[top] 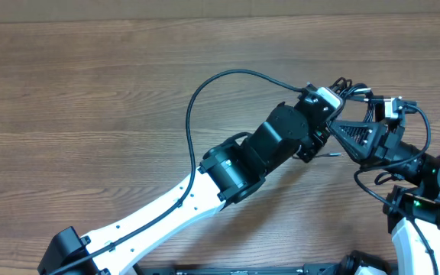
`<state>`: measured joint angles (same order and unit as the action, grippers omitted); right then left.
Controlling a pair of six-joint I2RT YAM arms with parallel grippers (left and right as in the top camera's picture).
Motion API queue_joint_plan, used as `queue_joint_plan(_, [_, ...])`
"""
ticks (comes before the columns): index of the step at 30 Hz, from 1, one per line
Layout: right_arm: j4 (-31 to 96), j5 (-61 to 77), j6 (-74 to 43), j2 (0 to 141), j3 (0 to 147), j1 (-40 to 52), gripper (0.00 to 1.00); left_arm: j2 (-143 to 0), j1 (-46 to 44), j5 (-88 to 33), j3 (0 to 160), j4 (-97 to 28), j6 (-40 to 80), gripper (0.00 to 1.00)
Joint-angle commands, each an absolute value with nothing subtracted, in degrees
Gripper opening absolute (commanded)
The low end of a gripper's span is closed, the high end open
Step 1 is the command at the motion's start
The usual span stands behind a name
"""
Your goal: Untangle cables
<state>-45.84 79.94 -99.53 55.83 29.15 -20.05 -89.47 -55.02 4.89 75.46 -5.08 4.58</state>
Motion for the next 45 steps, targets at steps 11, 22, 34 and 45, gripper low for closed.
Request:
queue_joint_plan(11, [-46.1, 89.9, -94.1, 56.4, 30.1, -19.2, 0.04, -86.4, -50.3, 5.7, 76.3, 1.3, -15.2, 0.04])
queue_joint_plan(22, [-45.8, 89.9, -94.0, 59.1, 30.1, -19.2, 0.04, -86.4, -43.5, -4.6, 76.3, 14.5, -0.9, 0.04])
queue_joint_plan(34, [-51.2, 83.0, -93.8, 59.5, 30.1, -19.3, 1.00, -86.3, -43.4, -6.2, 76.3, -6.3, -14.7, 0.04])
queue_joint_plan(45, [-45.1, 60.3, -62.0, 59.5, 33.7, -19.2, 1.00, -76.3, -36.6, -19.5, 76.3, -28.8, -11.2, 0.04])
